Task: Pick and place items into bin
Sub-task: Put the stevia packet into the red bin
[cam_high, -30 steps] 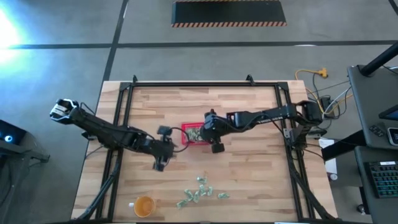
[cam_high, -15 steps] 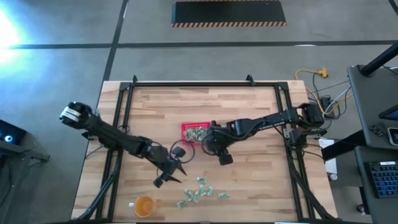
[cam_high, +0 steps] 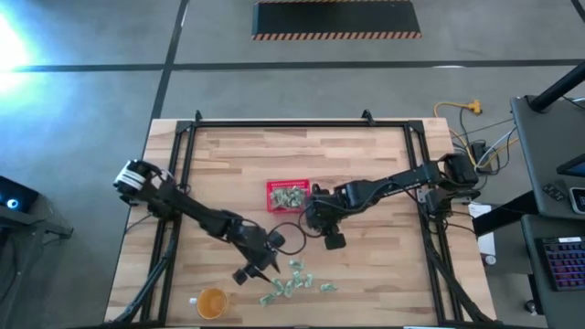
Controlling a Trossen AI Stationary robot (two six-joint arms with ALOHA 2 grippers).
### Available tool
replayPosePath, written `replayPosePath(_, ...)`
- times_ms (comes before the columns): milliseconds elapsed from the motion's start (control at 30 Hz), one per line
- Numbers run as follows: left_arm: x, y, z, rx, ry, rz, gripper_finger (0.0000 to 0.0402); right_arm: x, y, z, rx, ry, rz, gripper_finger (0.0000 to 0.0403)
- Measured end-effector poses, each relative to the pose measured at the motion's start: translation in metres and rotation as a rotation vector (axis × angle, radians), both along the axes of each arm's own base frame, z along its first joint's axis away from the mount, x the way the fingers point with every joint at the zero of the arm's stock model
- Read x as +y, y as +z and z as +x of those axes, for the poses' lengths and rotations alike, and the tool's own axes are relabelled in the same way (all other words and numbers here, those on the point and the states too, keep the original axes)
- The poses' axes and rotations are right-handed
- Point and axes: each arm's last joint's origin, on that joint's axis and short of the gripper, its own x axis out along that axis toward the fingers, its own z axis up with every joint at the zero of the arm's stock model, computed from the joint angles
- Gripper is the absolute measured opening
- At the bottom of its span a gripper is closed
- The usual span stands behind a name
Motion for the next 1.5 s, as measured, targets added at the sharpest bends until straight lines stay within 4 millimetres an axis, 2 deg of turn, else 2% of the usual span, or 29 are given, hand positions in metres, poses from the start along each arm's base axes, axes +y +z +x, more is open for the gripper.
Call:
replayPosePath(200, -0.004, -0.016, 0.007, 0.033, -0.003, 0.016, 0.0160, 0.001, 0.000, 0.000, 0.001, -0.005, -0.001, 0.0111)
replayPosePath(633, -0.011, -0.036, 0.017, 0.077, -0.042, 0.030, 0.0160, 0.000, -0.006, -0.004, 0.023, -0.012, 0.000, 0.0093)
replayPosePath(833, -0.012, -0.039, 0.019, 0.082, -0.045, 0.035, 0.0156, 0.000, -0.009, -0.006, 0.035, -0.022, 0.004, 0.0085)
replayPosePath(967, -0.011, -0.041, 0.018, 0.094, -0.045, 0.040, 0.0123, 0.000, -0.012, -0.007, 0.042, -0.022, 0.003, 0.0080)
replayPosePath(1233, -0.011, -0.042, 0.017, 0.112, -0.061, 0.065, 0.0012, 0.000, -0.013, -0.008, 0.044, -0.022, 0.002, 0.0073)
replayPosePath(1367, -0.008, -0.038, 0.017, 0.093, -0.009, 0.107, 0.0009, 0.000, -0.013, -0.008, 0.042, -0.022, 0.003, 0.0073)
replayPosePath(1500, 0.000, -0.024, 0.011, 0.072, 0.132, 0.247, 0.0010, 0.000, -0.013, -0.008, 0.041, -0.023, 0.000, 0.0077)
